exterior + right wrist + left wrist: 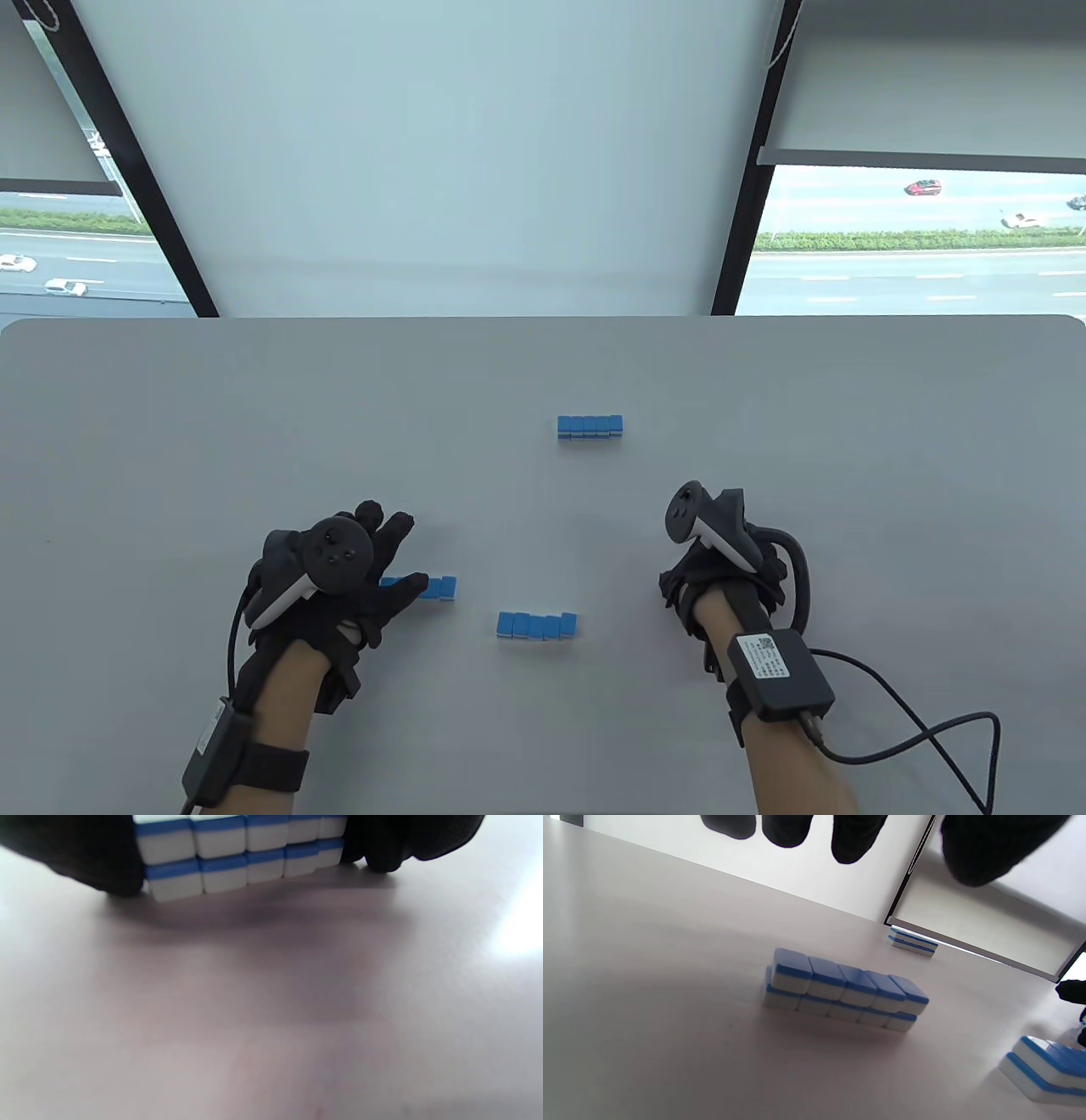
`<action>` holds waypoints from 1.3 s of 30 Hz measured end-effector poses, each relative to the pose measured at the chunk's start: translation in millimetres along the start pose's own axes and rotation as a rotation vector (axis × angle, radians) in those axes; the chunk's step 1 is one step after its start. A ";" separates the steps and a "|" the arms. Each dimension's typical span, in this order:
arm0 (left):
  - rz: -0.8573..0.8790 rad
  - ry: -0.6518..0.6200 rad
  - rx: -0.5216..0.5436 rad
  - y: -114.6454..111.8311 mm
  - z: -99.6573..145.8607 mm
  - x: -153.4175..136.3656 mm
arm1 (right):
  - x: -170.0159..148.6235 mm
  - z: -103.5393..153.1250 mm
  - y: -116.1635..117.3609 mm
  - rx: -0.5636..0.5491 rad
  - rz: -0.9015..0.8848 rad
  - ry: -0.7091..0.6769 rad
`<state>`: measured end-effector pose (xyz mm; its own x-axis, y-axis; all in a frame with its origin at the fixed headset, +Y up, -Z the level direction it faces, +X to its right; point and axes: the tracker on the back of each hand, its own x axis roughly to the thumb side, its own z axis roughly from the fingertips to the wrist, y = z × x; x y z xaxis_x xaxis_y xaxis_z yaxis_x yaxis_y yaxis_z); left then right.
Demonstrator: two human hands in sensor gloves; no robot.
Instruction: Build mahjong tile wall
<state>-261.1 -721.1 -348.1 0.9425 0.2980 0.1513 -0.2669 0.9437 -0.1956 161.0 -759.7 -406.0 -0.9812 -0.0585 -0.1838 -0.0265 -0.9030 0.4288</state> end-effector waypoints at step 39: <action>-0.033 0.094 0.020 -0.5 8.0 -14.0 | 73.7 -105.5 -66.0 -0.062 0.138 -0.422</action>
<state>-275.7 -724.6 -342.4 0.9653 0.2529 0.0657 -0.2387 0.9557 -0.1724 110.6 -749.3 -541.2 -0.9671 -0.0132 0.2541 0.1092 -0.9236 0.3675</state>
